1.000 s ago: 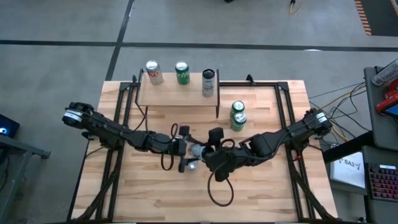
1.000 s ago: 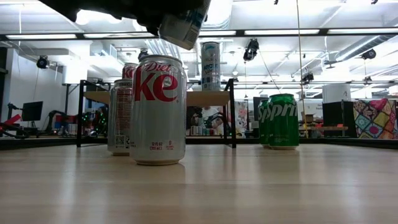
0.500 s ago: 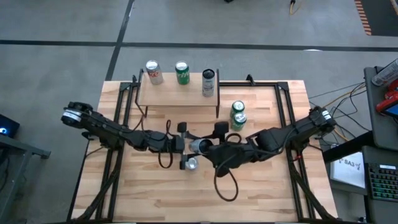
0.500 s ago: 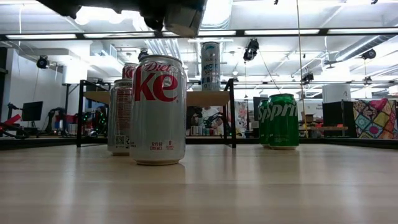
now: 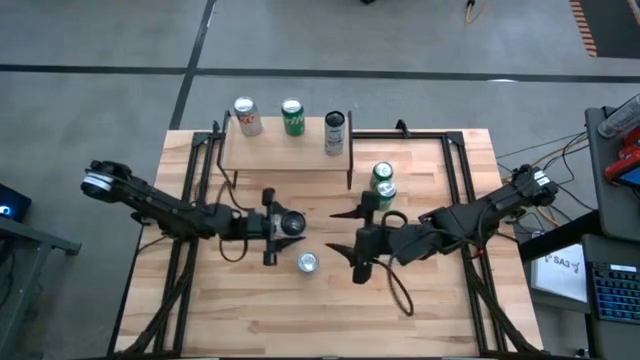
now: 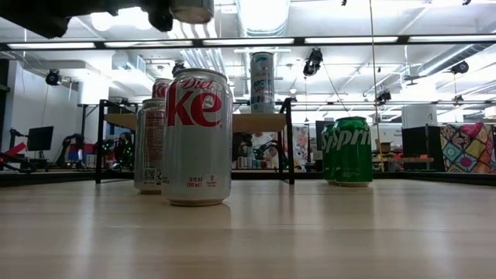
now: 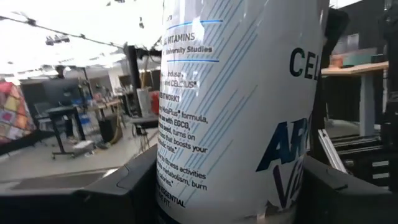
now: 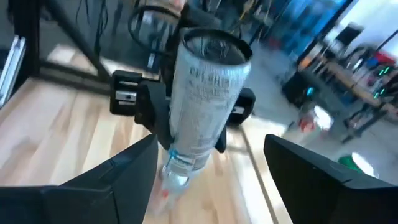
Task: Place canned beverage on shelf
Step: Put the white-blue soda can aligned with the other white-blue soda cans on the shelf
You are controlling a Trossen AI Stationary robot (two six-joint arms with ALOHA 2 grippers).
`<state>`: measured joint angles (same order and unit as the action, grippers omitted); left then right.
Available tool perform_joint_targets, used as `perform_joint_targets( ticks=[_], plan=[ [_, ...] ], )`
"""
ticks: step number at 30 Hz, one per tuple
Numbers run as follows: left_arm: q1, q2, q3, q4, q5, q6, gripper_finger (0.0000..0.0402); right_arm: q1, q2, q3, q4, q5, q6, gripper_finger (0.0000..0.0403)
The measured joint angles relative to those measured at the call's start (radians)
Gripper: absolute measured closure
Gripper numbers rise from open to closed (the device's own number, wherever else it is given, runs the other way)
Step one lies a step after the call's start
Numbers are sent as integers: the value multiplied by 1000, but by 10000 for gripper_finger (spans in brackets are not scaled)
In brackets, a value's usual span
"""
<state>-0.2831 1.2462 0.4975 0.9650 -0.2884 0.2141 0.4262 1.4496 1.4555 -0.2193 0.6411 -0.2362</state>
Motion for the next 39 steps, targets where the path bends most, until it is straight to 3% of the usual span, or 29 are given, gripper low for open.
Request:
perform_joint_targets(
  ticks=[5,9,12,18,25,29,33,39],
  plan=[
    [5,-52,-23,-6,-23,47,169,-43,2,-214,459,64,-85,131],
    [10,-61,-25,-3,-89,77,169,-93,45,-317,756,-45,-110,133],
    [14,-56,-24,-3,-156,101,169,-121,82,-336,833,-93,-90,127],
    [26,-37,-22,3,-223,115,169,-169,110,-298,846,-101,-21,96],
    [30,-26,-22,6,-249,114,169,-221,152,-228,839,-244,2,61],
    [30,-19,-22,4,-251,102,169,-238,190,-191,834,-253,3,55],
    [30,-18,-22,3,-252,88,167,-245,214,-153,834,-252,-10,64],
    [30,-20,-21,12,-251,80,77,-246,228,-129,823,-229,-17,127]
  ],
)
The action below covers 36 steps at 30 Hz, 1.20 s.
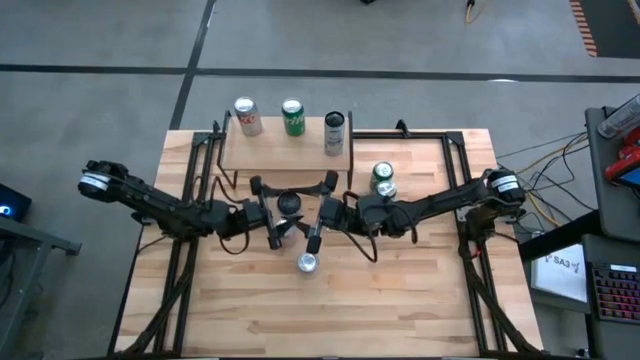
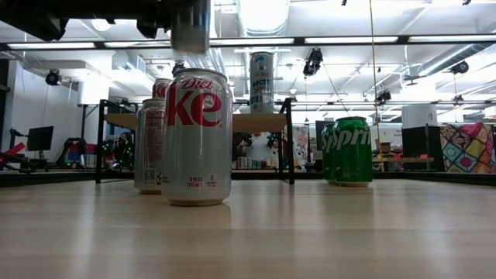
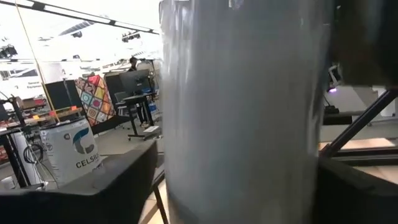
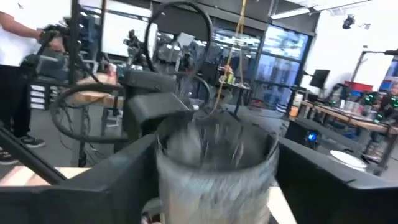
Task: Place canned beverage on shelf
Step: Put the white-blue soda can aligned with the other white-blue soda cans on the shelf, then put the white-blue soda can aligned with the other white-blue soda can on the shelf
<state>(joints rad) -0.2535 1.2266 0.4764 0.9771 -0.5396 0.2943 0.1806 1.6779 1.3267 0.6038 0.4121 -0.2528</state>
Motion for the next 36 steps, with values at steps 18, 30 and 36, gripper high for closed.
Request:
perform_joint_targets(
  ticks=[18,30,36],
  plan=[
    [-28,-51,1,-124,-209,83,327,21,-103,47,-841,237,255,393],
    [-27,-94,15,-147,-101,105,328,-49,-112,76,-1473,-144,523,351],
    [-27,-85,20,-148,-103,105,302,-52,-53,75,-1542,-234,506,264]
  ],
)
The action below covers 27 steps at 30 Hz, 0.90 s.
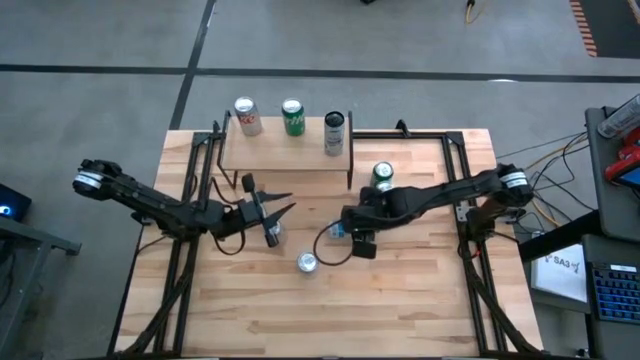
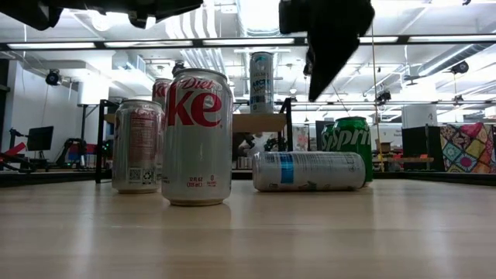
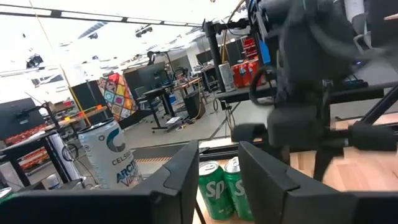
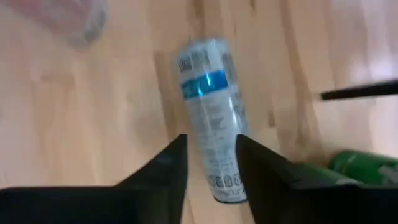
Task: Place canned beverage on shelf
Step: Put the white-blue soda can aligned with the other white-blue soda can on the shelf
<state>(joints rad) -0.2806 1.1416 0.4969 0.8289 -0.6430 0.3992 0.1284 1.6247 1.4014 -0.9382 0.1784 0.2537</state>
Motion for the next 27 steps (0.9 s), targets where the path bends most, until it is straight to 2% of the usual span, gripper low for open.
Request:
perform_joint_targets(
  ticks=[4,7,13,22,27],
  plan=[
    [1,0,0,0,0,-2,288,-2,55,0,-36,-6,24,200],
    [1,2,0,0,-1,-3,281,-2,92,0,-43,-49,16,160],
    [1,2,0,0,-1,-4,272,-4,148,-1,-58,-47,-56,97],
    [1,2,0,0,-1,-7,271,-49,221,0,-50,-11,-133,92],
    [1,2,-1,0,0,-7,271,-70,261,-3,-38,-30,-151,93]
  ],
)
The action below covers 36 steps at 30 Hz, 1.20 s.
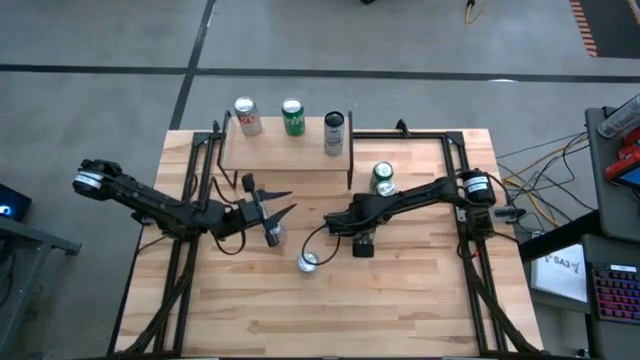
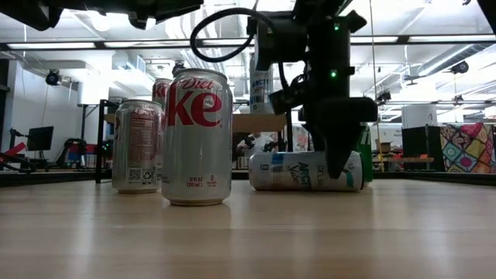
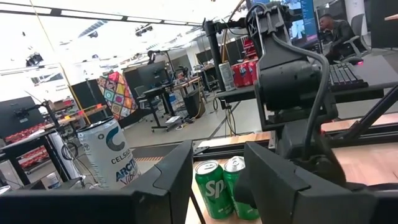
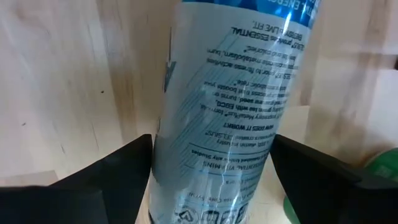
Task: Place canned beverage on shelf
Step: Put the white-blue soda can aligned with the other white-blue soda can on the shelf
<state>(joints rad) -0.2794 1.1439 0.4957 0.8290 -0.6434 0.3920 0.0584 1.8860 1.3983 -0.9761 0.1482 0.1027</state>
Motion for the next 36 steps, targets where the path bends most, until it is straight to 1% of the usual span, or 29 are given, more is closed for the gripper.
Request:
perform_joint_targets(
  ticks=[9,11,14,15,19,22,24,26,28,30,33,35,36],
  plan=[
    [0,0,0,-3,0,0,271,-20,72,1,56,0,8,113],
    [0,0,-1,-3,0,-1,271,-20,90,3,57,1,4,124],
    [0,0,0,-4,0,-8,271,-20,100,3,58,4,1,152],
    [0,0,-1,-5,0,-9,271,-20,97,3,58,5,1,164],
    [0,0,-1,-10,13,-13,255,-20,61,2,47,5,26,166],
    [0,0,0,-13,55,-24,231,-20,15,-1,10,3,63,166],
    [0,0,17,-54,69,-34,211,-20,-44,-2,-8,3,85,166],
    [-1,-1,47,-125,79,-35,192,-20,-101,4,-16,8,103,166],
    [-1,-1,88,-242,87,-37,177,-16,-150,3,-31,8,125,166],
    [-1,-1,148,-412,97,-48,167,-9,-197,1,-37,8,149,166],
    [1,-1,252,-700,159,-74,161,3,-286,2,-37,7,194,166],
    [8,2,301,-841,208,-67,160,16,-330,4,-29,8,217,166],
    [10,3,320,-879,226,-54,160,23,-347,4,-22,9,225,166]
  ],
)
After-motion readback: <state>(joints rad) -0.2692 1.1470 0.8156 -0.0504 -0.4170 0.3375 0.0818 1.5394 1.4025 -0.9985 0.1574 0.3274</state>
